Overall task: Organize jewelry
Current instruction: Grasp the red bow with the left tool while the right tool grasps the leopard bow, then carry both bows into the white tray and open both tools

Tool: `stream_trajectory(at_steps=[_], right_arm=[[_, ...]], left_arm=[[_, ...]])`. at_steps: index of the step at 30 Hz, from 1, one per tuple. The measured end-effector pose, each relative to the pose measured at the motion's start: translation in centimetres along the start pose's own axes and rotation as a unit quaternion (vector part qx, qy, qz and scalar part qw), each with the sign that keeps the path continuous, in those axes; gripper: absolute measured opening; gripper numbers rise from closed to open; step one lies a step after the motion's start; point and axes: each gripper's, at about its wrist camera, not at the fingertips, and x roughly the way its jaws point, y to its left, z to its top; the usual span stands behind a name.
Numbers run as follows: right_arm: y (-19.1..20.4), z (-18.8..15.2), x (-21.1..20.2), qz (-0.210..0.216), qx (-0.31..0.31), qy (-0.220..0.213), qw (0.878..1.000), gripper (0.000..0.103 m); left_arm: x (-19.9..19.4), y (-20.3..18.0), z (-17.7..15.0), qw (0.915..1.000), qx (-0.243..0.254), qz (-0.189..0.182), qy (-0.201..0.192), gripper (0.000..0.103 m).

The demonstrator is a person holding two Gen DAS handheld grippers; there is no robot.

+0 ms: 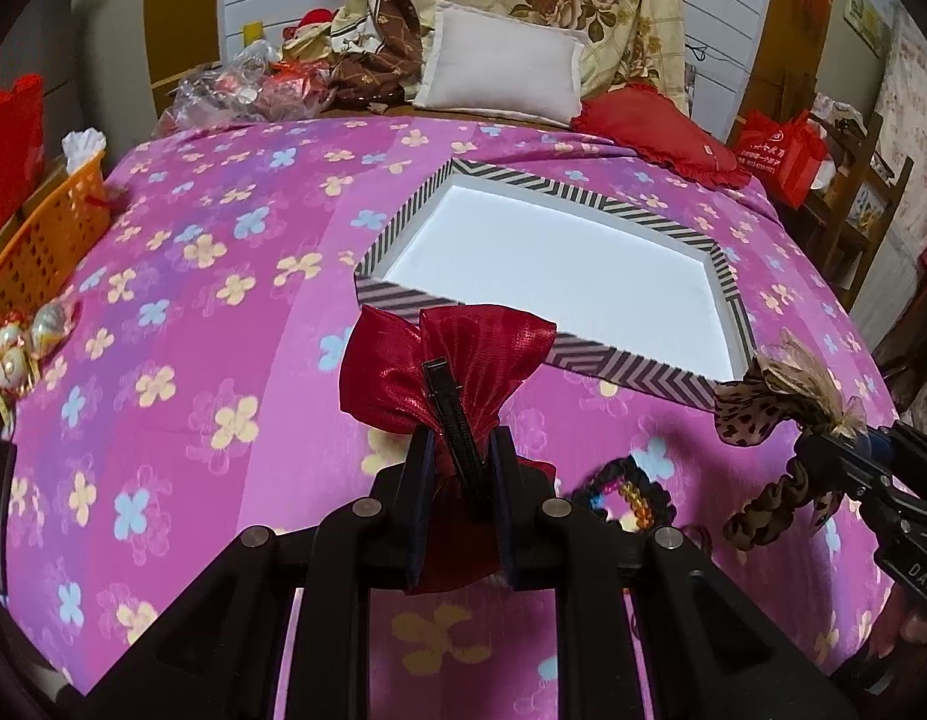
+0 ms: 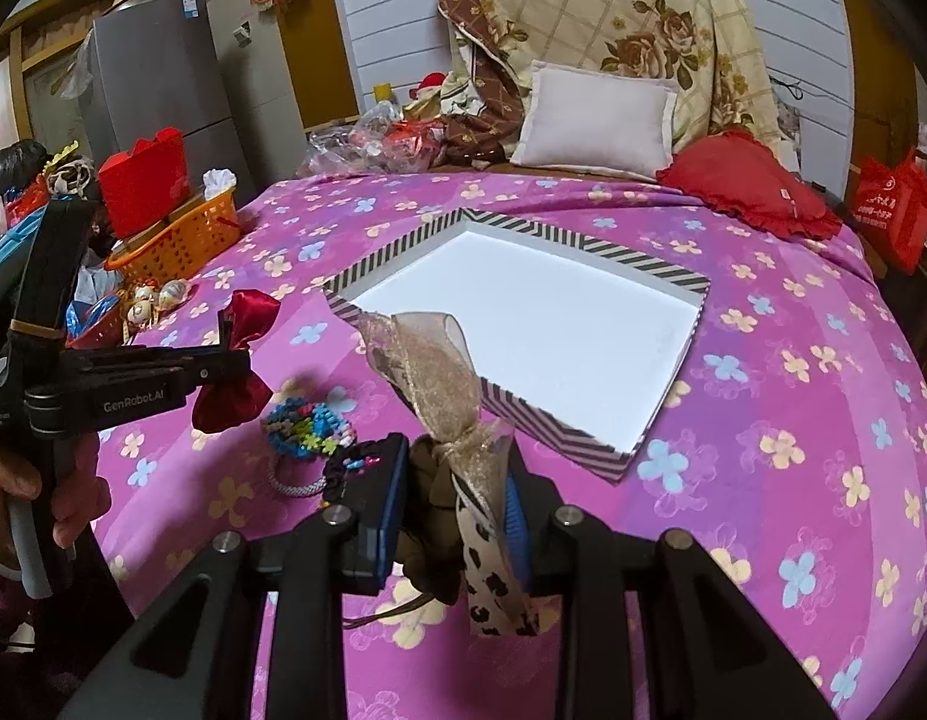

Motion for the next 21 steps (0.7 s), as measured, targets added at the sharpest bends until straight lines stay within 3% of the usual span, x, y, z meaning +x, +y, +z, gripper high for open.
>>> stream_trajectory(at_steps=[21], right_arm=[[-4.4, 5.6, 2.8, -0.039, 0.023, -0.014, 0.999, 0.031]], left_arm=[[4.3, -0.9, 6.3, 0.9996, 0.025, 0.016, -0.006, 0.000]])
